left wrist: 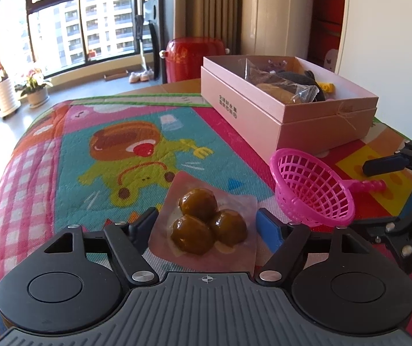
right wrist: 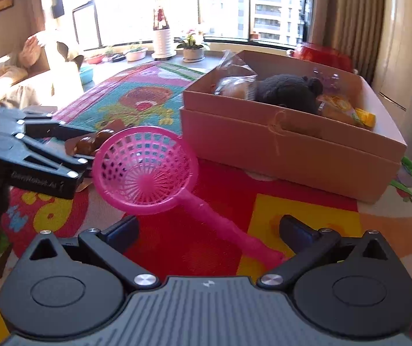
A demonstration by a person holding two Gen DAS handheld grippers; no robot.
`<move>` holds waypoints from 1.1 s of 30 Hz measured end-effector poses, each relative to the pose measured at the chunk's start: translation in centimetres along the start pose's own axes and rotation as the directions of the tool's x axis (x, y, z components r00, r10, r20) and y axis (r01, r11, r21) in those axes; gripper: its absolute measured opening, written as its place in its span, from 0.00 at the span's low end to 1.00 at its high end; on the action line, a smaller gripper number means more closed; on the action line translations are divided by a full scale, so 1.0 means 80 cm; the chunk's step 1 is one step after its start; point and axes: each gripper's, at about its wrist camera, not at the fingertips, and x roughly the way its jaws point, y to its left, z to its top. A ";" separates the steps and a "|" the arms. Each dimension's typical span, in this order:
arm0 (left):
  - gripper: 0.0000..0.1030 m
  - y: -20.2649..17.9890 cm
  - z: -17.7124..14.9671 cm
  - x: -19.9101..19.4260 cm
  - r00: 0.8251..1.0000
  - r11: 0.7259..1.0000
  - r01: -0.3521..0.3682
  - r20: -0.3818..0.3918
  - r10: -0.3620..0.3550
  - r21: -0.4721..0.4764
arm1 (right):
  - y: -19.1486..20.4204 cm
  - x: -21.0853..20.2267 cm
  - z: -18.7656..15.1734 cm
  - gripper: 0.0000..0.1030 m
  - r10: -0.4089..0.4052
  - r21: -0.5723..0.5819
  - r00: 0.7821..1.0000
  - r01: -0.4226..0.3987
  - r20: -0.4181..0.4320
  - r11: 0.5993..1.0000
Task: Organize objects
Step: 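Grasp the tray of brown candies with the left tool while the right tool lifts the net, then carry the candy tray into the pink box and open the left tool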
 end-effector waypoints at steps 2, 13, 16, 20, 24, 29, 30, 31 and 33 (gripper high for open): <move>0.66 0.001 -0.006 -0.010 1.000 1.000 -0.013 0.013 0.013 -0.024 | -0.002 -0.003 0.000 1.00 0.000 0.000 1.000 0.000 -0.004 1.000; 0.66 0.016 -0.045 -0.054 0.999 0.994 -0.020 0.048 0.026 -0.112 | 0.068 -0.065 -0.020 1.00 0.280 -0.287 0.960 -0.275 -0.025 0.917; 0.66 0.014 -0.047 -0.055 0.998 0.995 -0.036 0.047 0.040 -0.094 | 0.072 -0.067 -0.010 1.00 0.191 -0.314 0.980 -0.166 0.049 0.935; 0.66 0.012 -0.048 -0.055 0.998 0.995 -0.040 0.050 0.044 -0.096 | 0.046 -0.042 0.020 1.00 0.086 -0.152 0.994 -0.075 0.066 0.985; 0.67 0.009 -0.047 -0.055 0.997 0.995 -0.050 0.050 0.055 -0.085 | 0.025 -0.010 0.039 1.00 0.023 0.007 0.999 -0.023 0.046 1.000; 0.67 0.007 -0.047 -0.055 0.997 0.995 -0.054 0.050 0.058 -0.083 | 0.046 0.011 0.044 1.00 -0.053 -0.032 0.998 0.054 0.039 0.998; 0.67 0.007 -0.047 -0.055 0.997 0.995 -0.054 0.050 0.059 -0.083 | 0.051 0.013 0.044 1.00 -0.064 -0.046 0.997 0.066 0.037 0.997; 0.67 0.007 -0.047 -0.055 0.997 0.995 -0.055 0.050 0.059 -0.081 | 0.055 0.016 0.044 1.00 -0.069 -0.059 0.997 0.071 0.037 0.996; 0.67 0.008 -0.047 -0.055 0.997 0.995 -0.055 0.050 0.059 -0.081 | 0.061 0.018 0.044 1.00 -0.073 -0.087 0.996 0.076 0.043 0.993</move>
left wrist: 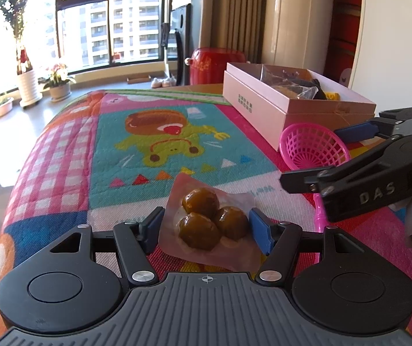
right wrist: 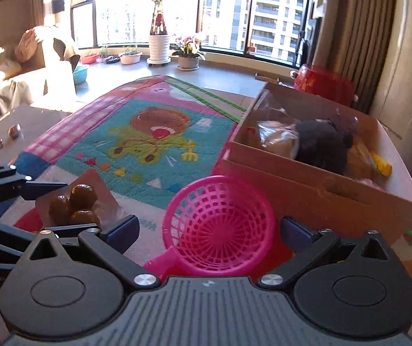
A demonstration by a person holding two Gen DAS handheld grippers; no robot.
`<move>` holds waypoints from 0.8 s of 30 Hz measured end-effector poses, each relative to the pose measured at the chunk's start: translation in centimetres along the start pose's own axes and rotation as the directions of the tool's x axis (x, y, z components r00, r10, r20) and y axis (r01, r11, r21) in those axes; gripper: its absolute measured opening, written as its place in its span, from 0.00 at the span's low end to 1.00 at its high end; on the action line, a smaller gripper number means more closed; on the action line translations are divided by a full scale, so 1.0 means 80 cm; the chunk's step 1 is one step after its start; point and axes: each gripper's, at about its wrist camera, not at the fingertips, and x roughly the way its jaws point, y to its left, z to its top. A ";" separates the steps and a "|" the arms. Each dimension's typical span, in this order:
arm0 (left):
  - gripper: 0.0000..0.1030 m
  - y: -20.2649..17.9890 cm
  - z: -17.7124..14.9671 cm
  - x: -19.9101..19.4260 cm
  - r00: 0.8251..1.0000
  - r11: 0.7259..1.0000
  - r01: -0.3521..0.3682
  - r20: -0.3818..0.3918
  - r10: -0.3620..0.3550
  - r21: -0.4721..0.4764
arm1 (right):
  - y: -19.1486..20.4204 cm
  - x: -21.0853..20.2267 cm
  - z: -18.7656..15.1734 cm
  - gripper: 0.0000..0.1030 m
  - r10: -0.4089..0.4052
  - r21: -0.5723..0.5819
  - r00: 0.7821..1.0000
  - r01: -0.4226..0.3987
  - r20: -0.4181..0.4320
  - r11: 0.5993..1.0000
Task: Organize objects
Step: 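Carry the candy tray into the pink box and open the left tool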
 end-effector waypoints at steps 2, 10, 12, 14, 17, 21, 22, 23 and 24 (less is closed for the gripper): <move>0.67 -0.001 0.000 0.000 1.000 1.000 -0.002 0.000 0.002 0.003 | 0.006 0.000 0.000 0.96 -0.001 -0.035 1.000 0.001 0.011 0.999; 0.67 -0.001 0.000 0.000 1.000 1.000 0.003 0.003 -0.003 -0.009 | 0.003 -0.020 -0.014 0.81 -0.016 -0.107 1.000 0.016 0.004 0.994; 0.67 -0.003 0.000 0.000 1.000 1.000 -0.004 0.001 0.004 -0.002 | -0.010 -0.039 -0.022 0.81 0.003 -0.085 1.000 -0.002 0.004 0.996; 0.67 -0.007 0.000 0.000 1.000 1.000 -0.017 0.000 0.017 0.009 | -0.023 -0.064 -0.032 0.81 0.005 -0.075 1.000 -0.004 0.020 0.997; 0.66 -0.009 0.002 -0.003 1.000 1.000 -0.030 -0.010 0.030 -0.005 | -0.046 -0.104 -0.049 0.81 -0.018 -0.056 0.998 0.021 0.053 0.998; 0.65 -0.013 0.013 -0.018 0.996 0.993 0.074 -0.048 -0.079 -0.088 | -0.076 -0.147 -0.074 0.81 -0.077 -0.016 0.991 0.080 0.113 0.997; 0.65 -0.019 0.020 -0.023 0.995 0.992 0.088 -0.043 -0.092 -0.087 | -0.082 -0.156 -0.080 0.81 -0.093 -0.012 0.987 0.095 0.133 0.995; 0.65 -0.026 0.029 -0.028 0.994 0.992 0.099 -0.031 -0.102 -0.081 | -0.087 -0.163 -0.087 0.81 -0.104 -0.007 0.983 0.106 0.150 0.994; 0.65 -0.035 0.043 -0.032 0.993 0.991 0.114 -0.013 -0.115 -0.075 | -0.092 -0.168 -0.093 0.81 -0.109 0.000 0.980 0.111 0.165 0.994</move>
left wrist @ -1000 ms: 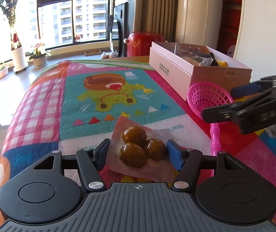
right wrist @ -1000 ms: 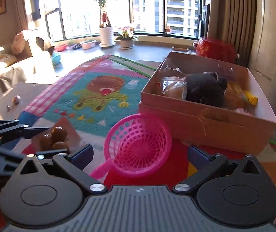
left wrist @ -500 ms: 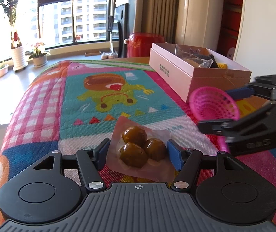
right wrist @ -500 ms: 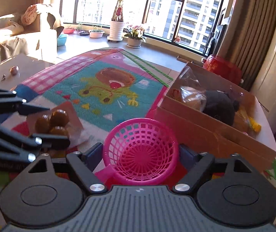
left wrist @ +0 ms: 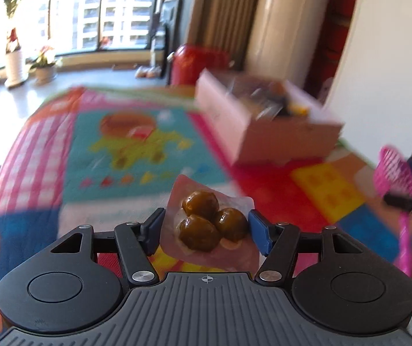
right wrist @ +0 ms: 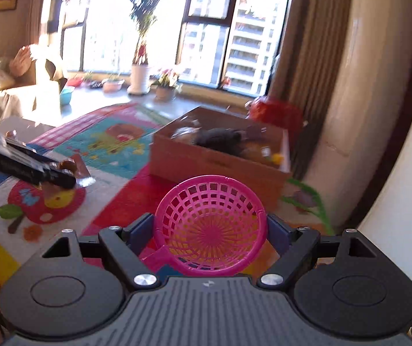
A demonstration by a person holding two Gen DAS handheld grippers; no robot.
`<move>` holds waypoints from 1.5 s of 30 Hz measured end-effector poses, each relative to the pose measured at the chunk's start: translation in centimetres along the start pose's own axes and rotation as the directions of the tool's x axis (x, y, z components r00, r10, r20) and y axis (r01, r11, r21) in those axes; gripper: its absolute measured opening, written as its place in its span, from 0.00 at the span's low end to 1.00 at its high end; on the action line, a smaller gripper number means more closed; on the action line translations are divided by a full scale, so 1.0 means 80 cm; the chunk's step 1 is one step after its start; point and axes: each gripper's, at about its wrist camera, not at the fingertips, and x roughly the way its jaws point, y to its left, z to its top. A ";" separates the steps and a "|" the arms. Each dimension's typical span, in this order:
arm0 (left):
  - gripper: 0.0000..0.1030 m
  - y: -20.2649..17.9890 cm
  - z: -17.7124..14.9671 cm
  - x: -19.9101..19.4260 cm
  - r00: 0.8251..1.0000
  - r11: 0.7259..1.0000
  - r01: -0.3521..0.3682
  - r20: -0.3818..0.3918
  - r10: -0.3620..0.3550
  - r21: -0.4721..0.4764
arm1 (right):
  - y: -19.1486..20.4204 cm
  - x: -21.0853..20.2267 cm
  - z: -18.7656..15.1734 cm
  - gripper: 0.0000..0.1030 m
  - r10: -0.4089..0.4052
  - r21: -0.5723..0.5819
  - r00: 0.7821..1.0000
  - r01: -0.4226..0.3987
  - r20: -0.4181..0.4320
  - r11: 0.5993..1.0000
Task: Organize objects
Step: 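Carry the candy tray into the pink box and open the left tool, then lower the pink net into the pink box and open the right tool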
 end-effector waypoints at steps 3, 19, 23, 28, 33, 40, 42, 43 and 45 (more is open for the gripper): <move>0.65 -0.034 0.055 0.001 0.995 0.998 0.062 0.073 -0.063 0.010 | -0.012 -0.006 -0.009 0.81 0.011 0.029 1.000 -0.012 0.026 0.999; 0.61 -0.098 0.154 0.160 0.965 0.978 0.130 0.249 -0.087 -0.162 | -0.029 -0.003 -0.026 0.81 -0.006 0.074 0.999 0.003 0.044 0.997; 0.61 -0.074 0.135 0.138 0.960 0.982 0.111 0.271 -0.067 -0.150 | -0.040 0.010 -0.015 0.81 0.000 0.090 0.999 -0.003 0.034 0.996; 0.61 -0.060 0.099 0.116 0.973 0.991 0.068 0.229 -0.041 -0.113 | -0.072 0.035 0.045 0.81 -0.030 0.090 0.995 0.021 0.100 0.996; 0.61 -0.036 0.074 0.107 0.985 0.983 0.089 0.160 -0.063 -0.160 | -0.094 0.118 0.130 0.81 -0.102 -0.031 0.989 0.106 0.104 0.994; 0.61 0.010 0.059 0.102 0.993 0.970 0.075 0.105 -0.052 -0.231 | -0.079 0.247 0.174 0.81 -0.097 -0.241 0.995 0.101 0.026 0.965; 0.61 0.022 0.053 0.094 0.993 0.966 0.075 0.106 -0.050 -0.249 | -0.075 0.272 0.167 0.81 -0.073 -0.275 0.997 0.066 -0.014 0.959; 0.61 0.027 0.050 0.093 0.993 0.964 0.075 0.108 -0.049 -0.255 | -0.073 0.281 0.162 0.81 -0.065 -0.286 0.997 0.053 -0.032 0.957; 0.61 0.033 0.047 0.091 0.993 0.961 0.077 0.110 -0.049 -0.266 | -0.072 0.291 0.154 0.81 -0.043 -0.294 0.998 0.025 -0.054 0.955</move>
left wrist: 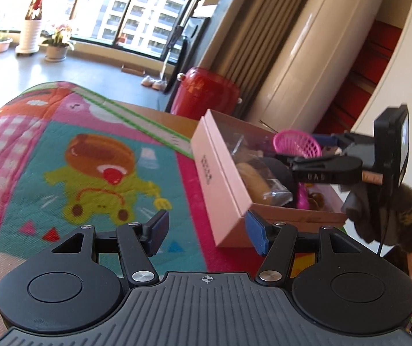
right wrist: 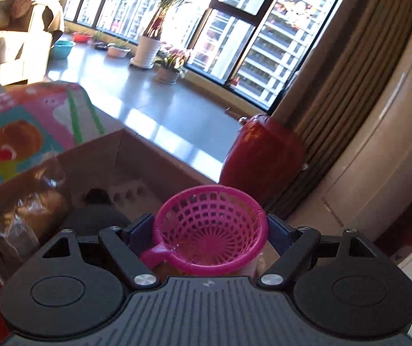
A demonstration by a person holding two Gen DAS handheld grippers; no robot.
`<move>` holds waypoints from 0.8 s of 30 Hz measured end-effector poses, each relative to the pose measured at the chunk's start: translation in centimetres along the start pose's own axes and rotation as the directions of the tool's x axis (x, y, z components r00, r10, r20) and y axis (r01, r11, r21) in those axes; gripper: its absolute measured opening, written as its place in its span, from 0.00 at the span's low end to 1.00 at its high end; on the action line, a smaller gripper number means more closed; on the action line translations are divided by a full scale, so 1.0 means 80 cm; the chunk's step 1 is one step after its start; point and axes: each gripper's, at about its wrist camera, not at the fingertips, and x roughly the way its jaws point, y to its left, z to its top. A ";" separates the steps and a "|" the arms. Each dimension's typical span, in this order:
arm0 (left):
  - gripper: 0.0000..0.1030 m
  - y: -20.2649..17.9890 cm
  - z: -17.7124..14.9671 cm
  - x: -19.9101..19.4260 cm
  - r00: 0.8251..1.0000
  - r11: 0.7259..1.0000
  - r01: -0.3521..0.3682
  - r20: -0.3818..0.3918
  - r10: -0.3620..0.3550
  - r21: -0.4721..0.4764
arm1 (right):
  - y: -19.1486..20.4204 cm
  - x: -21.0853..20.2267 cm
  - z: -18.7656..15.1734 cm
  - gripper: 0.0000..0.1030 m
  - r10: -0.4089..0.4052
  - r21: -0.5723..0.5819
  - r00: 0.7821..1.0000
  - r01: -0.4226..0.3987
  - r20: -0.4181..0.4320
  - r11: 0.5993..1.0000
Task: Organize objects
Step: 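Lower the pink net into the pink box and open the right tool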
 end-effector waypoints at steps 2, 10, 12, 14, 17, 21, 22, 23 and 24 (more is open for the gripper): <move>0.61 0.001 0.000 0.003 1.000 1.000 0.008 0.000 -0.008 -0.009 | -0.002 0.001 0.000 0.81 0.014 0.021 1.000 -0.014 0.002 1.000; 0.61 -0.015 0.004 0.017 0.999 0.999 0.054 0.005 -0.054 0.003 | -0.036 -0.036 0.005 0.92 0.136 0.215 0.991 -0.137 0.018 0.967; 0.61 -0.018 0.001 0.013 0.999 0.999 0.047 0.003 -0.047 0.022 | -0.053 -0.058 -0.004 0.95 0.161 0.324 0.987 -0.161 0.028 0.932; 0.61 -0.023 -0.004 0.007 1.000 0.997 0.020 0.000 -0.020 0.068 | -0.059 -0.086 -0.017 0.96 0.138 0.411 0.990 -0.131 0.012 0.902; 0.61 -0.034 -0.022 -0.004 0.999 0.986 -0.035 -0.011 0.038 0.162 | -0.039 -0.131 -0.044 1.00 0.080 0.436 0.997 -0.074 0.003 0.897; 0.61 -0.041 -0.051 -0.016 0.989 0.960 -0.143 -0.014 0.150 0.242 | 0.011 -0.175 -0.083 1.00 0.041 0.493 0.999 -0.030 -0.011 0.869; 0.61 -0.041 -0.057 -0.018 0.986 0.956 -0.156 -0.013 0.164 0.248 | 0.025 -0.180 -0.091 1.00 0.038 0.504 0.999 -0.024 -0.017 0.864; 0.61 -0.041 -0.062 -0.019 0.984 0.954 -0.167 -0.015 0.176 0.251 | 0.042 -0.182 -0.096 1.00 0.030 0.507 0.999 -0.010 -0.031 0.862; 0.61 -0.042 -0.067 -0.018 0.982 0.951 -0.180 -0.016 0.190 0.253 | 0.058 -0.182 -0.101 1.00 0.029 0.508 0.999 -0.002 -0.045 0.861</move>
